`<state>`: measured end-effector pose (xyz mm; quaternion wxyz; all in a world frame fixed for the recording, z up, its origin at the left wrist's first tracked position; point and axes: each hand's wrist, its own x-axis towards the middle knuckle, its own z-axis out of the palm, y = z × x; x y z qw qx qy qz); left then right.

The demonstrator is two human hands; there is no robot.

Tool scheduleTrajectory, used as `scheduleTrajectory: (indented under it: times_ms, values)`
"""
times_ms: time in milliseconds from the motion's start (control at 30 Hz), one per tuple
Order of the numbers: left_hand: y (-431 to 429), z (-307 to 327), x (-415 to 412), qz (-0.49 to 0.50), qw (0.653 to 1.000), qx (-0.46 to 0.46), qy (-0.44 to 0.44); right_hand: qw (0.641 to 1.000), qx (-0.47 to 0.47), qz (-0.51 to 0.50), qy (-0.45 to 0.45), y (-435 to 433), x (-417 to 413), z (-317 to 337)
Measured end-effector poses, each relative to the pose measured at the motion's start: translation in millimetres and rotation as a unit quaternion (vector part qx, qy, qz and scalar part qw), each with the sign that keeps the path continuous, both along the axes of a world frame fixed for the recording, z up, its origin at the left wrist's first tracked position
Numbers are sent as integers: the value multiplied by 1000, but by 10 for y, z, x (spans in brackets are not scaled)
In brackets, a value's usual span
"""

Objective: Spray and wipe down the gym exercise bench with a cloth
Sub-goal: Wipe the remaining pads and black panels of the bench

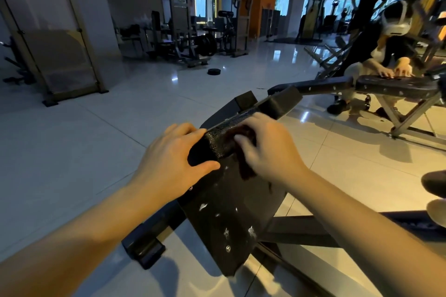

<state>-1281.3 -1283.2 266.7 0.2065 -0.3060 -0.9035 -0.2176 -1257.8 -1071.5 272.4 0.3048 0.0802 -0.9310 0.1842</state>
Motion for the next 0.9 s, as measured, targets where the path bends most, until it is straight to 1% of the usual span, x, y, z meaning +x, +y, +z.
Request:
scheduleTrajectory:
  times_ms: [100,167,200,300,333,367,433,533,600,633,700,767,800,833,867,900]
  values:
    - [18,12,25,2,1000,2,9,989,-58,-134,-30,358,-314,58]
    - [24,26,35,4,1000,1,7,984,-86,-151,-29,363,-351,58]
    - [24,33,32,6,1000,-2,-1,989,-76,-128,-21,264,-294,55]
    - [14,51,22,2,1000,-8,-12,999,-31,27,4,-191,64,30]
    - [14,54,31,-2,1000,-8,-13,998,-9,61,13,-280,157,0]
    - [12,54,40,-3,1000,-6,-14,997,7,71,24,-304,191,-7]
    - [12,52,54,0,1000,-8,-18,999,-13,26,27,-124,45,-3]
    - [10,37,54,10,1000,-5,-21,991,-73,-113,-10,368,-342,8]
    - [7,29,65,8,1000,-1,-19,981,-118,-151,-16,500,-423,-3]
    - [3,25,63,9,1000,1,-20,983,-116,-141,-12,440,-387,-2]
    - [-7,22,48,10,1000,0,-26,993,-95,-64,-2,208,-220,-21]
    - [-28,22,28,6,1000,-9,-25,998,-44,35,15,-64,56,-61]
    - [-36,17,17,2,1000,-11,-23,998,-14,60,24,-141,145,-89]
    - [-39,14,8,0,1000,-11,-24,997,3,66,32,-124,132,-99]
    - [-36,15,10,1,1000,-9,-28,998,0,50,32,-38,56,-89]
    - [-33,16,7,2,999,-8,-31,999,-18,10,26,91,-67,-83]
